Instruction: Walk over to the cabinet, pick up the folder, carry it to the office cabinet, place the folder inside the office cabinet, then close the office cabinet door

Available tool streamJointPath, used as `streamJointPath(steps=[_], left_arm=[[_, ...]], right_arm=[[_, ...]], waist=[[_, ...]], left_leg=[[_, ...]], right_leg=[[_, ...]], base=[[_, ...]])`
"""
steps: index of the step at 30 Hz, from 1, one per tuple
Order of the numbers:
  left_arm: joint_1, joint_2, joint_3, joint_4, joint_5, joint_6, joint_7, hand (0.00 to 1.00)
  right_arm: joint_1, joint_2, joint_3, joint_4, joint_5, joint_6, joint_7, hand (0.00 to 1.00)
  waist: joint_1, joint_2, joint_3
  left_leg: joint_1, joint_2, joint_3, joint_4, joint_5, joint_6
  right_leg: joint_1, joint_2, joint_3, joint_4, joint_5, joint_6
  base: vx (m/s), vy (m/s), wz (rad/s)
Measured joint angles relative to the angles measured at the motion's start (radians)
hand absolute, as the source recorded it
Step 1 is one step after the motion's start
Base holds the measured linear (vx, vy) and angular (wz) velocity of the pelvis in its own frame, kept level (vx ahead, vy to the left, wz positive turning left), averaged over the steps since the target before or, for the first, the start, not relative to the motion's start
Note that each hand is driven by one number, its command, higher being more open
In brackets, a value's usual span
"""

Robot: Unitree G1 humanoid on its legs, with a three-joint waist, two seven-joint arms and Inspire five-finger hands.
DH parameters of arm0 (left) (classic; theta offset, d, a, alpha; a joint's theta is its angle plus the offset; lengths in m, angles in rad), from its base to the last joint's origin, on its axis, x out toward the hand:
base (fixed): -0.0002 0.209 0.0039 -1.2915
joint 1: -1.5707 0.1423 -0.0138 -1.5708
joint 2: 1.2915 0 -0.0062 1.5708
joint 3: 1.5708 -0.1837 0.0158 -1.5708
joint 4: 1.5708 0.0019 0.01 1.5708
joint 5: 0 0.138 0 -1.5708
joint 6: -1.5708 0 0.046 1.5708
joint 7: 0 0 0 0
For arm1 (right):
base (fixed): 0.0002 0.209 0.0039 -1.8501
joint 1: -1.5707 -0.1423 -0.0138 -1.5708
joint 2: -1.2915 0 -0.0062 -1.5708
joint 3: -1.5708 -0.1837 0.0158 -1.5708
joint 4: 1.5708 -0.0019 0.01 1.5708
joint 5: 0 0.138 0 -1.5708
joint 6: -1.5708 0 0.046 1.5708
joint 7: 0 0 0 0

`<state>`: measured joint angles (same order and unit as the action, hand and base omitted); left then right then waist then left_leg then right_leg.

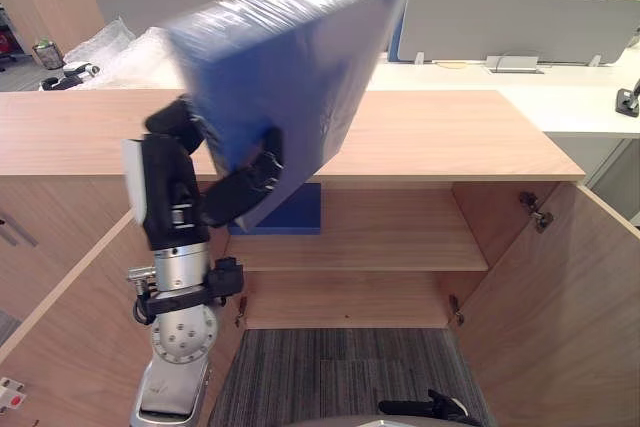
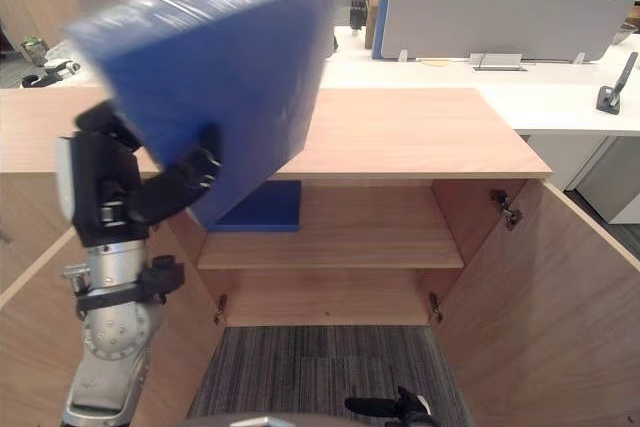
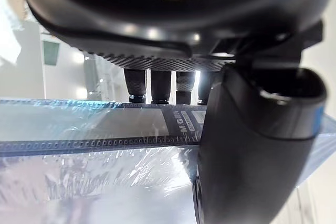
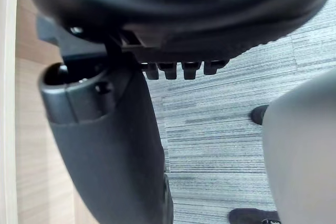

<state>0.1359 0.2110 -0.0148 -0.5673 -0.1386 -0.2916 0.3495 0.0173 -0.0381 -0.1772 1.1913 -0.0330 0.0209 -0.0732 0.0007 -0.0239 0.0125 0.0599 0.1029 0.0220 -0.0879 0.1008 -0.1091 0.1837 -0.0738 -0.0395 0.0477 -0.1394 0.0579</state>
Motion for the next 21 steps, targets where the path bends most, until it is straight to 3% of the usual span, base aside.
streamJointPath(steps=[4, 7, 8, 11, 14, 17, 21], left_arm=[[0.005, -0.083, 0.050, -0.012, -0.228, -0.027, -0.034, 0.00], [0.021, -0.139, 0.061, -0.050, -0.393, -0.050, -0.069, 0.00], [0.026, -0.155, 0.060, -0.073, -0.446, -0.063, -0.081, 0.00], [0.037, -0.176, 0.051, -0.107, -0.502, -0.079, -0.119, 0.00], [0.040, -0.179, 0.040, -0.114, -0.531, -0.084, -0.160, 0.00], [0.044, -0.179, 0.041, -0.115, -0.530, -0.082, -0.163, 0.00], [0.044, -0.174, 0.069, -0.096, -0.516, -0.068, -0.180, 0.00]], right_arm=[[0.041, 0.015, 0.001, -0.084, 0.138, -0.004, -0.019, 1.00], [0.126, 0.062, 0.001, -0.339, 0.259, -0.005, -0.104, 1.00], [0.168, 0.093, 0.001, -0.527, 0.279, -0.004, -0.148, 1.00], [0.202, 0.091, 0.025, -0.860, 0.266, -0.005, -0.222, 1.00], [0.193, 0.101, -0.024, -1.223, 0.194, -0.064, -0.327, 1.00], [0.167, 0.104, -0.067, -1.479, 0.119, -0.089, -0.393, 1.00], [0.099, 0.097, -0.096, -1.649, -0.007, -0.122, -0.409, 1.00]], waist=[[0.005, 0.000, 0.000], [-0.002, 0.001, 0.000], [-0.008, 0.002, 0.001], [-0.010, 0.011, 0.001], [-0.009, 0.014, -0.004], [-0.012, 0.014, -0.005], [-0.030, 0.014, -0.005]], left_leg=[[0.005, 0.003, 0.016, 0.000, -0.001, 0.000], [0.011, 0.007, 0.029, 0.000, -0.004, 0.002], [0.012, 0.009, 0.038, 0.000, -0.005, 0.005], [0.010, 0.011, 0.053, 0.000, -0.006, 0.004], [0.010, 0.011, 0.051, 0.000, -0.005, 0.005], [0.010, 0.011, 0.051, 0.001, -0.004, 0.002], [0.013, 0.010, 0.053, 0.001, -0.006, 0.002]], right_leg=[[-0.005, 0.001, 0.011, 0.008, 0.000, -0.001], [-0.009, 0.002, 0.020, 0.014, 0.001, -0.001], [-0.014, 0.003, 0.025, 0.018, 0.001, -0.001], [-0.030, 0.003, 0.044, 0.024, 0.003, 0.003], [-0.031, 0.004, 0.045, 0.024, 0.003, 0.004], [-0.031, 0.005, 0.046, 0.023, 0.004, 0.005], [-0.032, 0.005, 0.050, 0.023, 0.005, 0.007]], base=[[-0.01, 0.004, -0.10], [-0.03, 0.009, -0.14], [-0.04, 0.009, -0.18], [-0.04, 0.014, -0.18], [-0.01, 0.004, -0.01], [0.00, 0.000, 0.00], [0.00, 0.004, -0.02]])
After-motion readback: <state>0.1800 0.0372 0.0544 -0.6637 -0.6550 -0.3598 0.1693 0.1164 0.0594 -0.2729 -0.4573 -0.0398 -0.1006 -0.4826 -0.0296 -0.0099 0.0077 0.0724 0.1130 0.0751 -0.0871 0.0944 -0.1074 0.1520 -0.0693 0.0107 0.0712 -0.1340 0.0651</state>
